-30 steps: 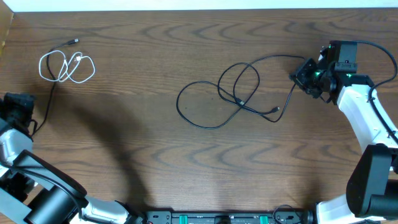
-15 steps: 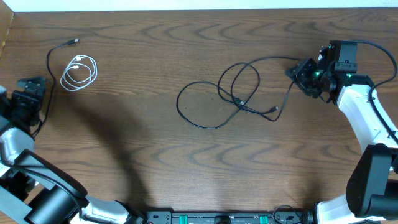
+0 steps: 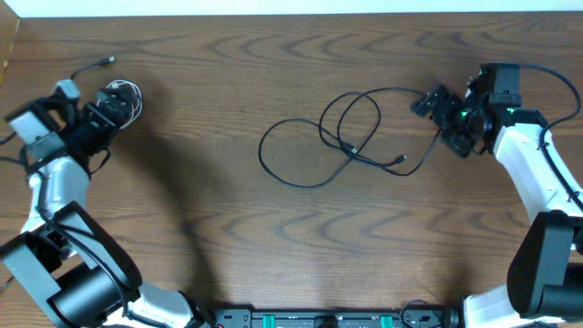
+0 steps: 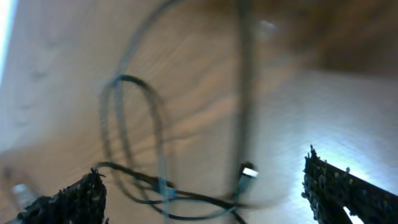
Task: Untangle cables
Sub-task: 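Move the left gripper back to the black cable pile at center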
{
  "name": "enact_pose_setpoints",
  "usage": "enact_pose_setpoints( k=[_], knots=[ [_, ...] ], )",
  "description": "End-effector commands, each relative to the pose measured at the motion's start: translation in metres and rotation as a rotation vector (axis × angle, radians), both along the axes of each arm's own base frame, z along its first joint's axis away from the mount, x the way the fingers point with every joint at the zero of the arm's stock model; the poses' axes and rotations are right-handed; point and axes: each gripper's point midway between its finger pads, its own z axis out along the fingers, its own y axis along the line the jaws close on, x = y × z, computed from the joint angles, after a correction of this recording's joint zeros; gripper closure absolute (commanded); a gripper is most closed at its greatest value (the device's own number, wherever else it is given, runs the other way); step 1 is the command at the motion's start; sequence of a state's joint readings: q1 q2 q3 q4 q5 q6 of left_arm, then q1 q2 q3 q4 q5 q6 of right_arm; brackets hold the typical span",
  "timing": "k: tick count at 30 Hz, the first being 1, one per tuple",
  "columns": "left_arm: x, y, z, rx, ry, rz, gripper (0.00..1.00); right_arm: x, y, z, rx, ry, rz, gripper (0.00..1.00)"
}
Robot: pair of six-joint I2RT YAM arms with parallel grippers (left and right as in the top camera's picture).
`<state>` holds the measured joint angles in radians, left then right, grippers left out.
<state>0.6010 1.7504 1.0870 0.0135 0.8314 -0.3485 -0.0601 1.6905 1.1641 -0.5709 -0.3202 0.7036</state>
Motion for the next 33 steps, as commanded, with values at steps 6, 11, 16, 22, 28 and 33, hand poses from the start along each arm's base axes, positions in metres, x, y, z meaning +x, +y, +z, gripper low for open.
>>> enact_pose_setpoints(
  k=[6, 11, 16, 22, 28, 33],
  knots=[
    [0.012, -0.09, -0.004, 0.102, -0.017, -0.285, 0.02, -0.016, -0.028, -0.004, -0.146, 0.066, -0.067, 0.01],
    [0.013, -0.146, -0.008, 0.143, -0.029, -0.444, 0.02, -0.014, -0.032, 0.024, -0.166, -0.014, -0.083, 0.01],
    [0.005, -0.206, -0.023, 0.271, -0.009, -0.61, 0.02, -0.019, -0.033, 0.067, -0.18, -0.125, -0.085, 0.01],
    [-0.008, -0.261, -0.042, 0.389, 0.062, -0.706, 0.02, -0.037, -0.032, 0.097, -0.186, -0.178, -0.089, 0.01],
    [-0.036, -0.338, -0.042, 0.391, 0.025, -0.892, 0.02, -0.052, -0.03, 0.103, -0.185, -0.161, -0.083, 0.01],
    [-0.056, -0.388, -0.037, 0.402, -0.038, -1.007, 0.02, -0.063, -0.028, 0.096, -0.182, -0.114, -0.069, 0.01]
  ],
)
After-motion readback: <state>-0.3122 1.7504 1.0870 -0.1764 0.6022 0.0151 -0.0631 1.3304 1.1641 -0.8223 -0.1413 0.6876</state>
